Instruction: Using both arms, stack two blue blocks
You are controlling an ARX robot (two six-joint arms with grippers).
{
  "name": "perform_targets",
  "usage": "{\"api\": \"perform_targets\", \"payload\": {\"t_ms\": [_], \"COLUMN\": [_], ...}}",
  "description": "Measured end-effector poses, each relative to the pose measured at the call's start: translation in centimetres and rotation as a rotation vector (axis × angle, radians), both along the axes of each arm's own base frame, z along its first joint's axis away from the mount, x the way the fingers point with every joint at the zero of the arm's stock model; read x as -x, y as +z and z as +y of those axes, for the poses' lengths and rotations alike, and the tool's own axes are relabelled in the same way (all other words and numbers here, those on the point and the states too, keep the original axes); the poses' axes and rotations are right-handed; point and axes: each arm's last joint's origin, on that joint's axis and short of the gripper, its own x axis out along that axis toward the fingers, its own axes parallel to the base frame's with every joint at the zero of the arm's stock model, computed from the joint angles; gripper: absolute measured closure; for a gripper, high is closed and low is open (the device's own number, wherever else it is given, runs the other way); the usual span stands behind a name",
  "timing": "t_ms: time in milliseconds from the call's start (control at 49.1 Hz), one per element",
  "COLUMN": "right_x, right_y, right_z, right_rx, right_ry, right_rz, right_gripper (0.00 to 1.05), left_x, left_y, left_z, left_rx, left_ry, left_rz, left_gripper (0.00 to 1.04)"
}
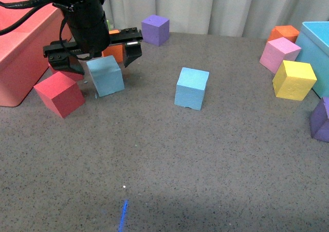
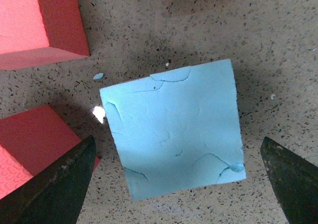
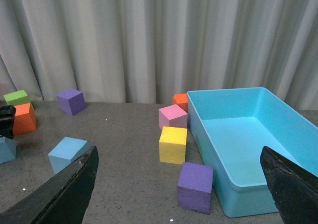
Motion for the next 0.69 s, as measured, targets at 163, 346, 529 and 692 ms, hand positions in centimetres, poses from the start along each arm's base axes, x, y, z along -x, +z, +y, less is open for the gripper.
{"api": "perform_targets", "payload": {"t_ms": [163, 346, 529, 692], "right_x": [0.0, 0.0, 0.0, 0.0], "right_y": [0.0, 0.0, 0.0, 0.0], "right_z": [0.0, 0.0, 0.0, 0.0], "right_rx": [0.000, 0.000, 0.000, 0.000], "right_ry": [0.000, 0.000, 0.000, 0.000], "right_rz": [0.000, 0.000, 0.000, 0.000], "right_gripper": [0.10, 0.10, 0.10, 0.10], "left_x": [-0.5, -1.0, -0.6, 0.6], "left_y": [-1.0, -1.5, -1.2, 0.0], "left_z": [-0.2, -0.6, -1.2, -2.3], "left_rx": [0.002, -0.011, -0.010, -0.001], "left_ry": [0.007, 0.003, -0.018, -0.067], "left_rz": [0.036, 0.051, 0.034, 0.006], "left_gripper": [0.07, 0.34, 0.52, 0.57]}}
